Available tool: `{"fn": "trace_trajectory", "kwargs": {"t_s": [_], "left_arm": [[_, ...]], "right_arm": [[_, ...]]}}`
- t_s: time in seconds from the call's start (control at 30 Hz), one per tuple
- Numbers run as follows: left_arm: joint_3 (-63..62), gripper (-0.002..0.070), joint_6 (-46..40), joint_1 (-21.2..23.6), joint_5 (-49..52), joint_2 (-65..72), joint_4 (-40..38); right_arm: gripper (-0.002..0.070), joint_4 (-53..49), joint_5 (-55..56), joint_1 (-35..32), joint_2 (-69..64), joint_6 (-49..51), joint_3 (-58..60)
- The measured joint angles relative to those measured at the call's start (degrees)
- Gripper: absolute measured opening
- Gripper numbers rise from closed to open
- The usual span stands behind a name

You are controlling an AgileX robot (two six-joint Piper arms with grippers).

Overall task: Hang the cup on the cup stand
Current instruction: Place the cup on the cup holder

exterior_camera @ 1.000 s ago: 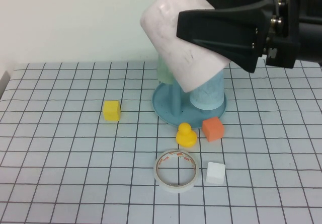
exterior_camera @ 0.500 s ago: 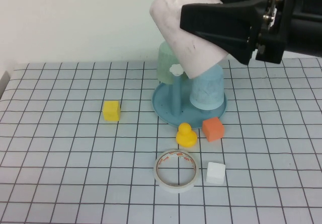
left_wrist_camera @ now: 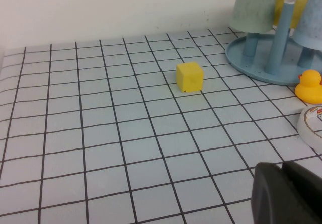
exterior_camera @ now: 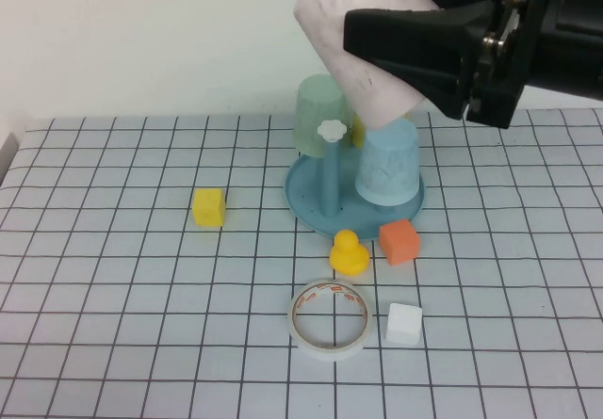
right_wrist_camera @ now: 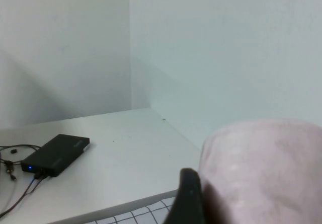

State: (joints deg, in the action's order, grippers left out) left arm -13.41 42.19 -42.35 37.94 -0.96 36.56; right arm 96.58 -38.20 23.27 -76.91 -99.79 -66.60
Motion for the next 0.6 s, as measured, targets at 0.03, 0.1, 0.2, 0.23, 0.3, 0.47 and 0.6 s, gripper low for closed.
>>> {"fn": "trace_trajectory", "kwargs": {"t_s": [0.03, 0.1, 0.2, 0.23, 0.3, 0.47, 0.6], "left_arm": [[0.0, 0.0, 0.0, 0.0, 0.0, 0.0, 0.0], [0.0, 0.0, 0.0, 0.0, 0.0, 0.0, 0.0], [0.0, 0.0, 0.0, 0.0, 0.0, 0.0, 0.0], [0.0, 0.0, 0.0, 0.0, 0.0, 0.0, 0.0], [0.0, 0.0, 0.0, 0.0, 0.0, 0.0, 0.0], [0.0, 0.0, 0.0, 0.0, 0.0, 0.0, 0.0], [0.0, 0.0, 0.0, 0.0, 0.0, 0.0, -0.14]], "right_arm": [[0.0574, 0.0, 0.1, 0.0, 0.0, -0.41, 0.0], [0.0574, 0.0, 0.13, 0.0, 0.0, -0.99, 0.0], [0.0574, 0.0, 0.8, 0.28, 0.0, -1.38, 0.0], [0.0574, 0.0, 1.74, 0.9, 0.0, -1.38, 0.0], [0.0574, 0.0, 4.58, 2.51, 0.0, -1.38, 0.0], [0.0574, 0.23, 13.6, 6.8, 0.0, -1.38, 0.0], [0.0574, -5.68, 15.7, 7.6, -0.26, 5.49, -1.53]]}}
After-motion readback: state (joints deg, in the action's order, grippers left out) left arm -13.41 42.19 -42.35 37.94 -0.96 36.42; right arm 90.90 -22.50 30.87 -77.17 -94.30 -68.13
